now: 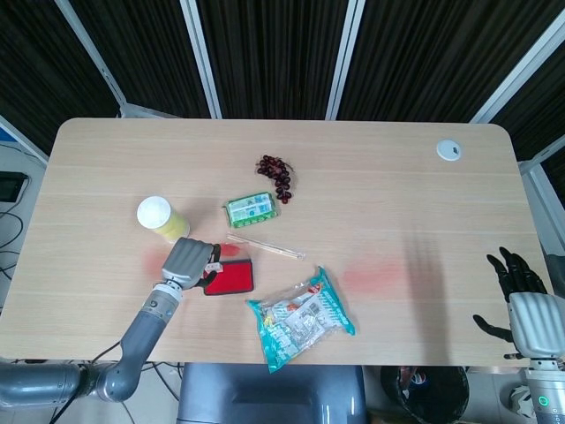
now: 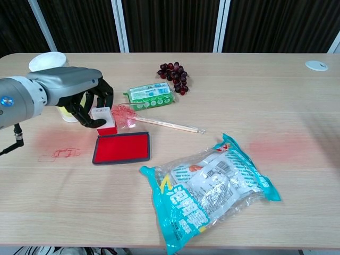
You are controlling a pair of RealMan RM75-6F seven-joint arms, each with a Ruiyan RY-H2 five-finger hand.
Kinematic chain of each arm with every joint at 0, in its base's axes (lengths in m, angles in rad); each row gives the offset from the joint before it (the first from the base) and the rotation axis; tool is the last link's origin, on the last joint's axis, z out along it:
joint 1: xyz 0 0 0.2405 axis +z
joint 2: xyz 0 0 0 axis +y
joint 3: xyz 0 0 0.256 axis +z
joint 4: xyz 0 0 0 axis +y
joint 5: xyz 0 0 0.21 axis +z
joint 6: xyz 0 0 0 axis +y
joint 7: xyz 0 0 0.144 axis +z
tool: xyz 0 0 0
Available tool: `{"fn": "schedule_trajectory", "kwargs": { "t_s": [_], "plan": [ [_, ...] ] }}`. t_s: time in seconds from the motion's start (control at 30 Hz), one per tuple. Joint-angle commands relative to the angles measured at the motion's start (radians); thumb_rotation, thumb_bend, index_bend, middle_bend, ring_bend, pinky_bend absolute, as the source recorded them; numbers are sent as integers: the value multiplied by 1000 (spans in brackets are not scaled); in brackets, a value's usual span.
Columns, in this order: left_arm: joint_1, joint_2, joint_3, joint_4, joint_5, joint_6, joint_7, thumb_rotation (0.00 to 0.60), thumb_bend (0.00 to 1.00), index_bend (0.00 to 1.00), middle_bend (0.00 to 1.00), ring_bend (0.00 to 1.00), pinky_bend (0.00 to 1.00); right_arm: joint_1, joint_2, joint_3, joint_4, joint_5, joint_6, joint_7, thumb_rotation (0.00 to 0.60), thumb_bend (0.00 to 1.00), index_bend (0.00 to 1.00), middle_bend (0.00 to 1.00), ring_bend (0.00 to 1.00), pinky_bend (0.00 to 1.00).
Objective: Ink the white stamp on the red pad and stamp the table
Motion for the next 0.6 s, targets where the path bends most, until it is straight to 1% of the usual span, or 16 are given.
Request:
{"fn": "schedule_trajectory", "kwargs": {
  "t_s": [0.03, 0.3, 0.43, 0.6],
  "plan": [
    [21, 39, 31, -27, 30, -4, -28, 600, 468, 694, 681, 526, 612, 0, 0, 0, 0, 0, 0, -1, 600, 175, 131, 0, 0, 190],
    [70, 93, 95, 0, 78, -28, -113, 600, 467, 683, 672, 522, 610, -1, 0, 0, -2, 0, 2, -5, 600, 175, 130, 0, 0, 190],
    [88, 109, 117, 29, 107, -38, -149, 600, 467, 671, 661, 515, 603, -1, 0, 0, -2, 1, 1, -6, 600, 175, 131, 0, 0, 190],
    [104, 115, 132, 67, 130, -48, -187, 600, 467, 638, 632, 502, 586, -1, -1, 0, -2, 1, 1, -4, 600, 175, 130, 0, 0, 190]
  ]
}}
